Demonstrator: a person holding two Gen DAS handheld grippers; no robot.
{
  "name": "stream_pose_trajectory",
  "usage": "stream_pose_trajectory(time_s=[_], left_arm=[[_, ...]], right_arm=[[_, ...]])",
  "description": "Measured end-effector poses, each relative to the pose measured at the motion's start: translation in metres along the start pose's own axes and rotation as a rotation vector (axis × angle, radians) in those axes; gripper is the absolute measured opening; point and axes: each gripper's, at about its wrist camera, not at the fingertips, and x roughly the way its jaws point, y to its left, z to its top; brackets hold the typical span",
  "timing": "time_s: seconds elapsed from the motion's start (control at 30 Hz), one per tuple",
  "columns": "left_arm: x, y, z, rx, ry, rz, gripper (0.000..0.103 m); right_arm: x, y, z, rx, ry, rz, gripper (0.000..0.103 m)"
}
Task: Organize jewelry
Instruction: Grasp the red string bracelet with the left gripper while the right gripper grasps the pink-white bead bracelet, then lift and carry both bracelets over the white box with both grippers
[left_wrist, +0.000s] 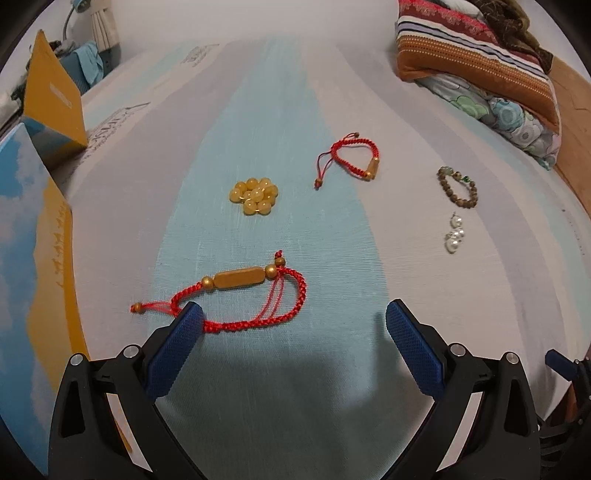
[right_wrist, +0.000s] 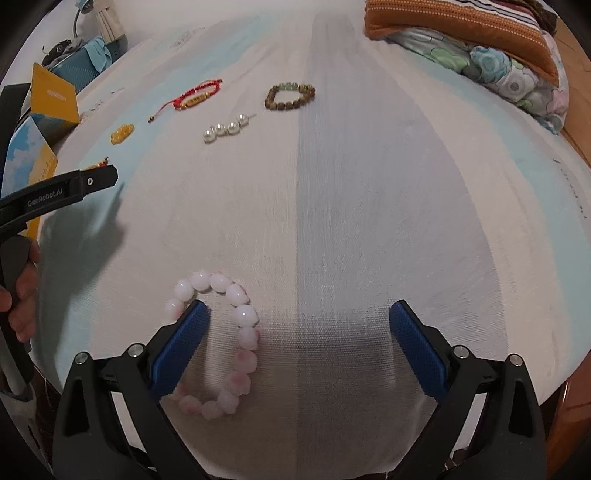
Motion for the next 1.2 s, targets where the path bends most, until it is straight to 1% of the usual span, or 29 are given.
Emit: stream_pose_trajectory(time_s=[0.07, 0.17, 0.23, 0.33, 0.37, 0.4, 0.43, 0.47, 0.5, 0.57, 0.6, 0.67, 0.7, 0.73, 0.77, 0.8, 0.87, 0.9, 0.93, 0.97, 1.2], left_arm=[[0.004, 0.000, 0.000, 0.007, 0.003, 0.004, 0.097], [0.006, 0.000, 0.000, 0.004, 0.003, 0.005, 0.096], [0.008, -0.001, -0.001, 0.008, 0.011, 0.011, 0.095], [0.009, -0.001, -0.002, 0.010, 0.021, 0.017, 0.090], [0.009, -0.001, -0.002, 0.009, 0.024, 0.014, 0.087], [0.009, 0.000, -0.002, 0.007, 0.026, 0.011, 0.085], [0.009, 0.000, -0.002, 0.005, 0.029, 0.009, 0.080], [0.009, 0.001, -0.003, 0.002, 0.031, 0.012, 0.075], [0.008, 0.002, -0.003, -0.001, 0.032, 0.007, 0.073], [0.008, 0.002, -0.004, -0.001, 0.035, -0.001, 0.060], [0.007, 0.002, -0.004, -0.001, 0.036, -0.006, 0.057], [0.007, 0.002, -0.004, 0.002, 0.041, -0.013, 0.048], [0.007, 0.002, -0.004, 0.003, 0.043, -0.014, 0.046], [0.007, 0.002, -0.004, 0.003, 0.046, -0.016, 0.041], [0.007, 0.002, -0.004, 0.003, 0.049, -0.020, 0.036], [0.006, 0.001, -0.004, 0.004, 0.051, -0.021, 0.033], [0.006, 0.001, -0.004, 0.004, 0.055, -0.023, 0.022], [0.006, 0.001, -0.004, 0.004, 0.055, -0.024, 0.018], [0.005, 0.001, -0.004, 0.006, 0.052, -0.023, 0.008], [0.005, 0.001, -0.004, 0.010, 0.049, -0.025, 0.005], [0.001, -0.002, -0.006, 0.021, 0.035, -0.009, 0.005]], right_arm=[[0.002, 0.000, -0.001, -0.005, -0.001, -0.002, 0.092], [0.002, 0.002, -0.003, -0.018, -0.008, 0.001, 0.086], [0.002, 0.003, -0.004, -0.026, -0.010, 0.005, 0.080], [0.001, 0.004, -0.005, -0.034, -0.012, 0.008, 0.071], [0.001, 0.005, -0.006, -0.038, -0.013, 0.011, 0.070], [0.000, 0.005, -0.006, -0.041, -0.014, 0.011, 0.065], [-0.001, 0.007, -0.006, -0.047, -0.016, 0.012, 0.061], [-0.001, 0.008, -0.006, -0.050, -0.016, 0.012, 0.059], [-0.002, 0.009, -0.006, -0.055, -0.018, 0.010, 0.056], [-0.003, 0.010, -0.007, -0.060, -0.021, 0.007, 0.050], [-0.003, 0.010, -0.007, -0.063, -0.022, 0.004, 0.046], [-0.004, 0.011, -0.007, -0.069, -0.024, 0.006, 0.041], [-0.004, 0.011, -0.007, -0.069, -0.025, 0.006, 0.037], [-0.005, 0.011, -0.007, -0.070, -0.026, 0.008, 0.031], [-0.005, 0.011, -0.007, -0.072, -0.027, 0.010, 0.029], [-0.005, 0.012, -0.007, -0.073, -0.028, 0.012, 0.025], [-0.005, 0.013, -0.008, -0.076, -0.031, 0.008, 0.020], [-0.005, 0.013, -0.008, -0.076, -0.032, 0.007, 0.016], [-0.006, 0.012, -0.008, -0.072, -0.035, 0.010, 0.012], [-0.007, 0.012, -0.008, -0.070, -0.038, 0.008, 0.012], [-0.012, 0.009, -0.008, -0.062, -0.044, 0.022, 0.011]])
